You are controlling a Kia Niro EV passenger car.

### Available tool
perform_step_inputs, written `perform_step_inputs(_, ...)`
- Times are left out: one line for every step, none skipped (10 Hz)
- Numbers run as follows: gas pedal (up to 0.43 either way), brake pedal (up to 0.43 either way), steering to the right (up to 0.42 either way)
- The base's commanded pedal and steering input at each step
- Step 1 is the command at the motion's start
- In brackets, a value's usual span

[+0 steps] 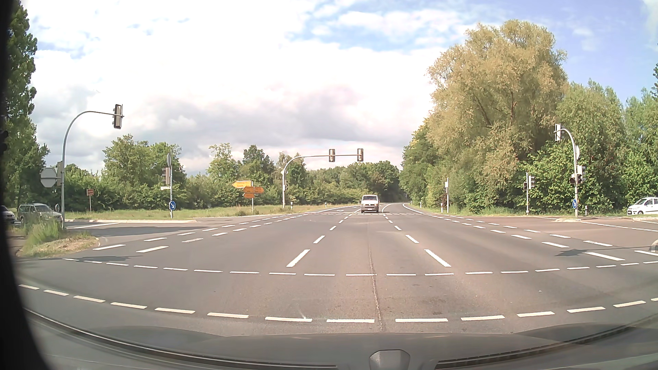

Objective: Follow the waypoints while adhering to traffic rules and regulations

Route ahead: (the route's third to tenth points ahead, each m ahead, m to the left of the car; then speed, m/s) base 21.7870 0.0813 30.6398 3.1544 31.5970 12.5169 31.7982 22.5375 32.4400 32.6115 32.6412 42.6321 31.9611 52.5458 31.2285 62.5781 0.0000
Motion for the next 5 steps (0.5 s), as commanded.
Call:
perform_step_inputs(0.000,0.262,0.007)
perform_step_inputs(0.000,0.262,0.007)
perform_step_inputs(0.000,0.262,0.007)
perform_step_inputs(0.000,0.262,0.007)
perform_step_inputs(0.000,0.262,0.007)
